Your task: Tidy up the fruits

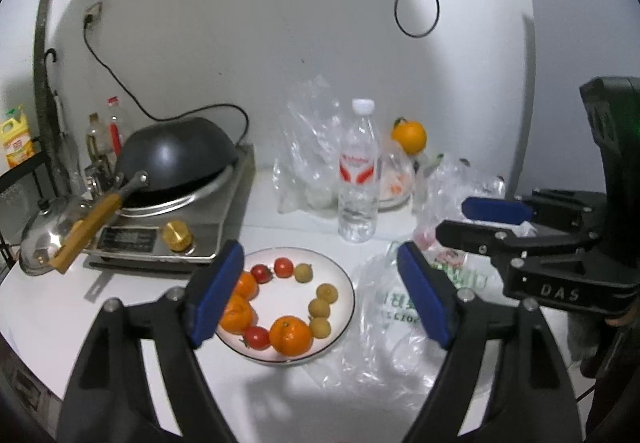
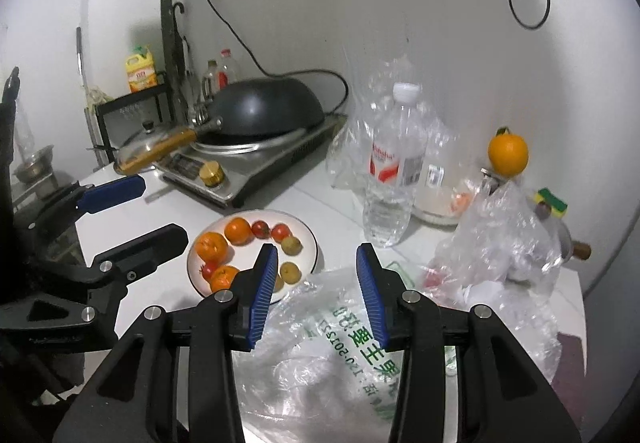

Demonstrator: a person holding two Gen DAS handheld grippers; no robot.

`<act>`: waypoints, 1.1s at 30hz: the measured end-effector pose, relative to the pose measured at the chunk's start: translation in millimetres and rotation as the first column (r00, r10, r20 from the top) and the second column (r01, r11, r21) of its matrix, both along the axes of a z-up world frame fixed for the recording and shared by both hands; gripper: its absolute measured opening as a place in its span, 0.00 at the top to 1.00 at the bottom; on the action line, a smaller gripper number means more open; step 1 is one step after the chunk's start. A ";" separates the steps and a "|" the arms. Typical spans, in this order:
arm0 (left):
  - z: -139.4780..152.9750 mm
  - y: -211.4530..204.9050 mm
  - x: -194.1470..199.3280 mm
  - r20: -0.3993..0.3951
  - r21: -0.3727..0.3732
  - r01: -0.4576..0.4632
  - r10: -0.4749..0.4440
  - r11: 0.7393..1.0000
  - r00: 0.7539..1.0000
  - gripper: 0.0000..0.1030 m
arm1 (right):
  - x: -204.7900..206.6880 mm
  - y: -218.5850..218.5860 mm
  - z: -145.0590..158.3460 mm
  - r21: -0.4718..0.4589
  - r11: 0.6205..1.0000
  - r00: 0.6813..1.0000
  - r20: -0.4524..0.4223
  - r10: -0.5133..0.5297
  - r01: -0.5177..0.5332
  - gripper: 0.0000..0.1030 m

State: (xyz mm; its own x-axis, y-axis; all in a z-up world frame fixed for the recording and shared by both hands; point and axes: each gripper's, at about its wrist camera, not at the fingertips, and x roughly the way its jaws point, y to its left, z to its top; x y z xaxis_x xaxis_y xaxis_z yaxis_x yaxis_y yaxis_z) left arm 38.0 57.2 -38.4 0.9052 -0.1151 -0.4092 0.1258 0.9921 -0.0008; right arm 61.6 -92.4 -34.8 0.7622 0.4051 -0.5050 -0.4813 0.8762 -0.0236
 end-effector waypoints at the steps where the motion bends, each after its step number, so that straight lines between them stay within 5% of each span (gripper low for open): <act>1: 2.8 0.2 -2.6 0.009 -0.003 -0.010 0.010 1.000 1.000 0.22 | -3.3 -1.3 3.9 0.002 1.000 1.000 0.011 0.002 -0.002 0.58; 5: 15.2 -1.5 -12.7 0.037 -0.001 -0.045 0.045 0.999 0.998 0.21 | -12.9 -7.2 17.5 0.013 1.000 0.999 0.049 0.010 -0.011 0.57; 11: 43.2 0.0 -24.4 0.093 -0.017 -0.094 0.095 0.995 0.991 0.01 | -20.4 -16.3 40.4 0.027 0.999 0.996 0.090 0.020 -0.022 0.46; 17: 79.3 -3.5 -37.8 0.183 0.017 -0.170 0.164 0.985 0.969 0.01 | -31.3 -28.4 76.6 0.067 0.998 0.985 0.172 0.007 -0.018 0.37; 33: 125.7 -22.9 -65.4 0.294 0.063 -0.207 0.180 0.976 0.939 0.01 | -57.3 -46.8 122.6 0.141 0.989 0.951 0.310 -0.001 -0.045 0.36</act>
